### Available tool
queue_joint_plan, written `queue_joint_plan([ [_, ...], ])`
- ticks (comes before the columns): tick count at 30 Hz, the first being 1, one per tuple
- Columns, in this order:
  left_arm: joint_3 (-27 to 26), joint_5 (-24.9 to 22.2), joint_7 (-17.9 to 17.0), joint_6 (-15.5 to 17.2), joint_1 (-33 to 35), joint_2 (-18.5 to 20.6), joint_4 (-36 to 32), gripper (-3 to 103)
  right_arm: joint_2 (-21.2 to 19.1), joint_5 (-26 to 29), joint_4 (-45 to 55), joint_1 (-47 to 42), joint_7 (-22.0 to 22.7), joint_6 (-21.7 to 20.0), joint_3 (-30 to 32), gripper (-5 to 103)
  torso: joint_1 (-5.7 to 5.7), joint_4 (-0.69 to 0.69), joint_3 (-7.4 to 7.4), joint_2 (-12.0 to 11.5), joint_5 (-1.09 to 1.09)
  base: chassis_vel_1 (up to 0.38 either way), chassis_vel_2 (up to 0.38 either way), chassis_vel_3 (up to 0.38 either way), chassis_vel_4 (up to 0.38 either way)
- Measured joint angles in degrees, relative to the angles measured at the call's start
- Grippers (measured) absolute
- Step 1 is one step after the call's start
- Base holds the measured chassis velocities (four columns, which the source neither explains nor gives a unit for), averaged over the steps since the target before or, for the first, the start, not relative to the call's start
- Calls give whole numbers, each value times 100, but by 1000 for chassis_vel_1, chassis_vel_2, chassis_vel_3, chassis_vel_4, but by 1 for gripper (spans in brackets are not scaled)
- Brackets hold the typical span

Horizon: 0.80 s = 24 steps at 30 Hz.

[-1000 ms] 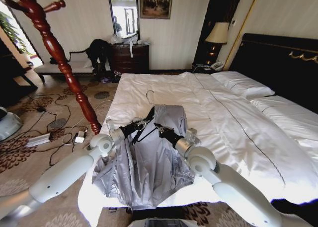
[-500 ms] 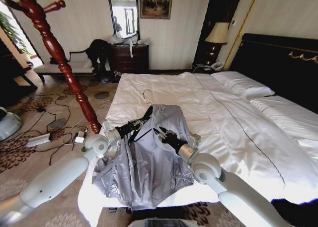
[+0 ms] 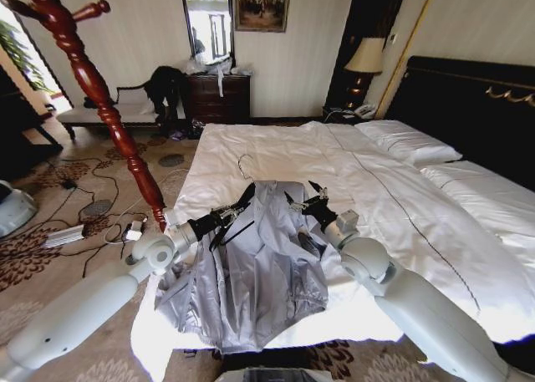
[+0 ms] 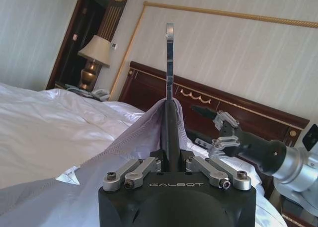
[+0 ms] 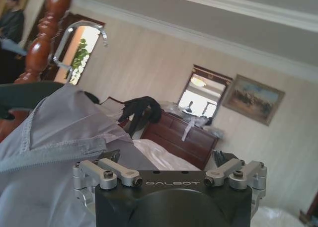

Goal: Pick up the clothes from the bed and hang them on the clothes hanger.

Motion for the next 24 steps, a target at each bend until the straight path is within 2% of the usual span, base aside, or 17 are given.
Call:
queue_joint_plan([
  [2, -8, 41, 21, 0, 80, 30, -35, 15, -23, -469, -136, 21, -233, 132, -25, 100, 0, -1, 0, 0, 0, 0, 0, 0, 0],
  [3, -8, 41, 21, 0, 80, 30, -35, 15, -23, -469, -136, 21, -233, 132, -25, 100, 0, -1, 0, 0, 0, 0, 0, 0, 0],
  [6, -67, 113, 55, -16, 248, 75, -67, 15, -112, -1110, -288, -80, -537, 349, -69, 100, 0, -2, 0, 0, 0, 0, 0, 0, 0],
  [8, -96, 121, 68, -18, 307, 81, -94, 15, -143, -1327, -341, -134, -622, 430, -112, 100, 0, -2, 0, 0, 0, 0, 0, 0, 0],
  [24, 41, 230, 100, -2, 455, 141, -276, 15, -64, -2091, -796, 173, -723, 615, -371, 100, 0, -1, 0, 0, 0, 0, 0, 0, 0],
])
